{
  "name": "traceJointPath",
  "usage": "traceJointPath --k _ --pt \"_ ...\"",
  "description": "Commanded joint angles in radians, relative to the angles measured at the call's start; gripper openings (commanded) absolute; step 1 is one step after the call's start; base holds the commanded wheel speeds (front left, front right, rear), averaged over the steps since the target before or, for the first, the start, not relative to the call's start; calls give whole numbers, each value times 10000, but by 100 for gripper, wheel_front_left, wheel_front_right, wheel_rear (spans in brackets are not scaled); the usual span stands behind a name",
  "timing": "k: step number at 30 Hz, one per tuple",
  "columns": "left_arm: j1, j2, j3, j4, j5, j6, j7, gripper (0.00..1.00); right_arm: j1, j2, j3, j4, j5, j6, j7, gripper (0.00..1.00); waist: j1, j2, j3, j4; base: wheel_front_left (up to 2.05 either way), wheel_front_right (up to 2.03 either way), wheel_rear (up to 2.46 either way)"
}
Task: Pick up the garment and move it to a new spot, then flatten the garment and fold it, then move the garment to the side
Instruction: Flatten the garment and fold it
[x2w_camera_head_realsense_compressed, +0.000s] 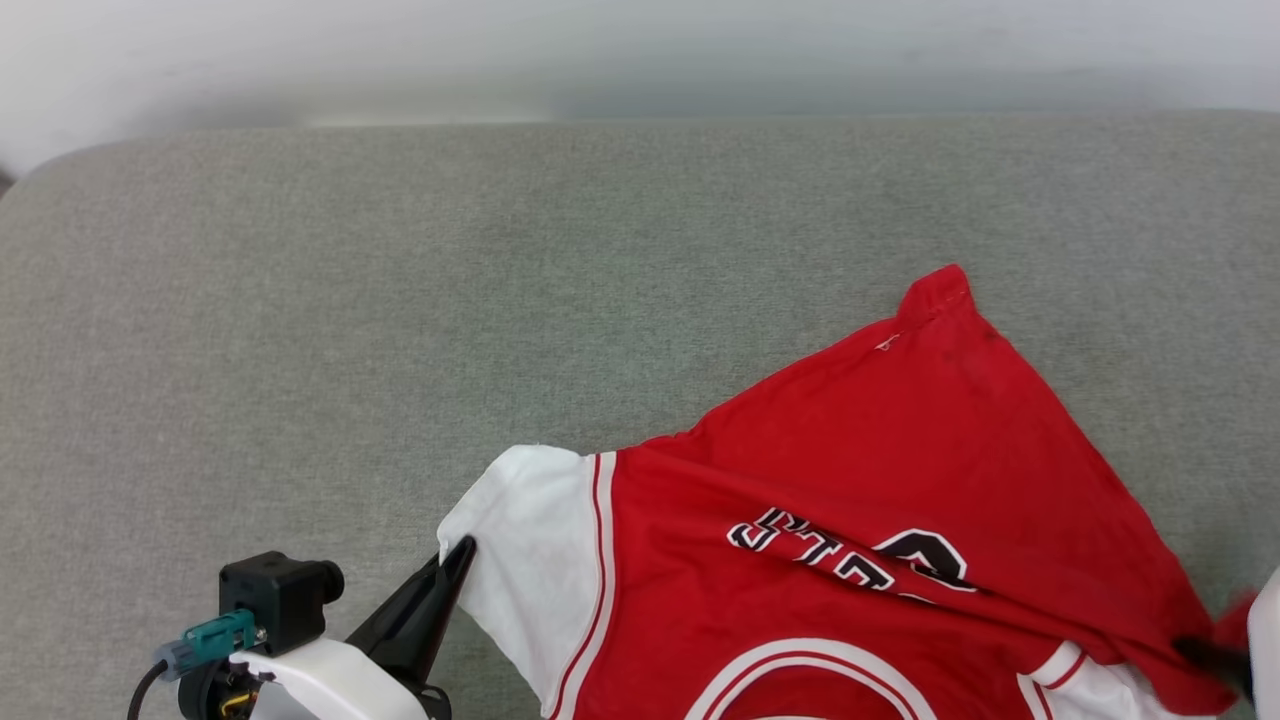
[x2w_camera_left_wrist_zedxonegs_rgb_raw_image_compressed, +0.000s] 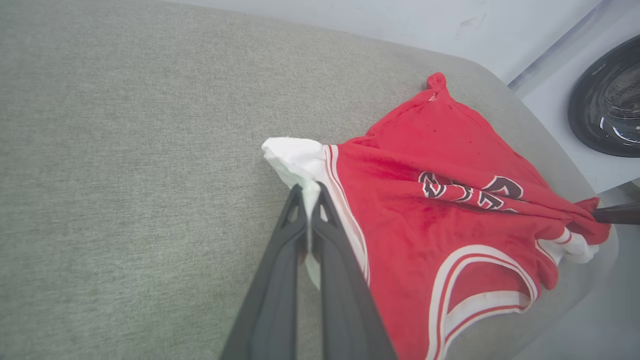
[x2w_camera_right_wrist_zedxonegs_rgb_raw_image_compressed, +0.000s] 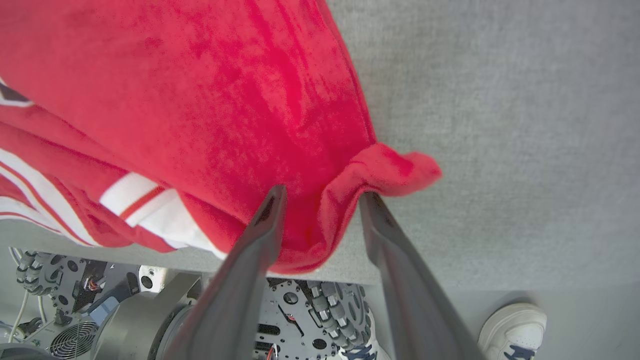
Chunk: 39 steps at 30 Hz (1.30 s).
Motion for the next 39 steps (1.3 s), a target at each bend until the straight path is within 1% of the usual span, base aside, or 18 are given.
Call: traceJointPath --k 1,6,9,10,11,12,13,18,23,24,29,39 --pt "-141 70 29 -82 130 70 -12 0 -448 -256 39 -301 181 -4 -30 100 1 0 146 129 0 0 0" --pt "-350 129 -9 -281 376 132 20 0 -1614 -578 68 -1070 532 -4 268 100 1 0 549 489 0 0 0" --pt "-526 124 -57 -431 546 133 72 0 -2548 -517 295 -1304 555 -4 463 100 1 0 912 802 0 0 0" --pt "-526 124 -57 -431 546 133 72 0 -2548 -517 295 -1304 555 -4 463 100 1 0 912 802 0 0 0" --pt "-661 93 -95 -516 651 103 95 0 -3298 -385 541 -1319 478 -4 517 100 1 0 1138 1033 0 0 0" --pt "-661 93 -95 -516 651 103 95 0 -3298 -385 541 -1319 478 -4 517 100 1 0 1138 1033 0 0 0" --pt "-716 76 -119 -542 699 97 104 0 -3645 -315 686 -1223 363 -4 517 100 1 0 1243 1140 0 0 0" --pt "-1096 -99 -270 -717 951 2 185 0 -4997 -287 1449 -418 -523 -4 619 100 1 0 1809 1757 0 0 0" --pt "-1423 -402 -502 -737 1146 -126 229 0 -5922 -376 1676 967 -1338 -4 437 100 1 0 2264 2295 0 0 0" --pt "-1590 -589 -639 -691 1247 -226 262 0 -6296 -483 1724 1682 -1750 -4 335 100 1 0 2446 2524 0 0 0" --pt "-1784 -806 -770 -574 1327 -328 222 0 -6608 -563 1727 2569 -2071 -4 142 100 1 0 2698 2799 0 0 0" --pt "-1963 -989 -827 -310 1327 -509 109 0 -6164 -591 2103 3548 -2277 -4 -3 100 1 0 3017 3042 0 0 0"
